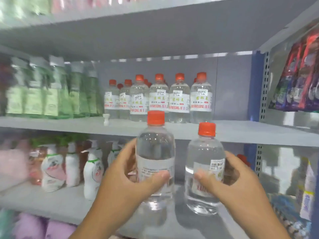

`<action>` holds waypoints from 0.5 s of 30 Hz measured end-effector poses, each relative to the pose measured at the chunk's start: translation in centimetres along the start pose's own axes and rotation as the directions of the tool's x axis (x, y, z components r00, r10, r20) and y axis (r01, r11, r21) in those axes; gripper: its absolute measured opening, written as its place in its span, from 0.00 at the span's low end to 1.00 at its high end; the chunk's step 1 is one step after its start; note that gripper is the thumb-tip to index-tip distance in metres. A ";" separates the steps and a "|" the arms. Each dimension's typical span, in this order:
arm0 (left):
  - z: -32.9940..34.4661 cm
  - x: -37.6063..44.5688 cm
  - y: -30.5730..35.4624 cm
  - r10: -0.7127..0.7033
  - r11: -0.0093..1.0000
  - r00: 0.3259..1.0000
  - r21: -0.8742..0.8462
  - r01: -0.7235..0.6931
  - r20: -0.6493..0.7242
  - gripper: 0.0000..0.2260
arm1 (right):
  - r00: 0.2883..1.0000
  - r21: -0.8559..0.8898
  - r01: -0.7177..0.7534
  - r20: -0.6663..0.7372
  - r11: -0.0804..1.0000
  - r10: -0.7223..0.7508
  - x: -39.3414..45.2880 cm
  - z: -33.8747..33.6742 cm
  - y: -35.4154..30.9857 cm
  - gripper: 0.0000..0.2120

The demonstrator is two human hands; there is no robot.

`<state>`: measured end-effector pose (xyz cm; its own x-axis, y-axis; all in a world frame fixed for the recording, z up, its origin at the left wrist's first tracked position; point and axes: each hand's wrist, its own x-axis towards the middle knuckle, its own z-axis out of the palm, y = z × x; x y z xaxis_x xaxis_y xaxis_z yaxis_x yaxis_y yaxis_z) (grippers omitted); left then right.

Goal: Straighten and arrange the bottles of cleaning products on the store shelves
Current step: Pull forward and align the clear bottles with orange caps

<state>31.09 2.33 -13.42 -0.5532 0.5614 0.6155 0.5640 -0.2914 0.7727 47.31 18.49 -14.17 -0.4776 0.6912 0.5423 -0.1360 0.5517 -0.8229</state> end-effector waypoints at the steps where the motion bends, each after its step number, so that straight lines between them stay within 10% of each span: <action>1: -1.5 0.8 1.4 0.035 0.999 0.999 0.028 -0.034 -0.029 0.30 | 0.999 0.019 0.031 0.026 0.999 -0.031 0.4 0.5 -1.8 0.23; 8: -12.8 7.5 5.5 0.192 0.975 0.961 0.149 -0.164 -0.199 0.25 | 0.964 0.071 0.247 0.078 0.966 -0.253 4.8 7.4 -11.2 0.20; 15: -22.0 16.5 1.1 0.065 0.993 0.972 0.111 -0.041 -0.225 0.21 | 0.961 -0.037 0.272 0.060 0.962 -0.269 14.6 19.3 -16.2 0.28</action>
<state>9.09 -5.73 0.97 -0.6390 0.3527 0.6836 0.6507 -0.2260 0.7249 25.78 10.67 3.82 -0.4747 0.4878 0.7326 -0.2283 0.7356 -0.6378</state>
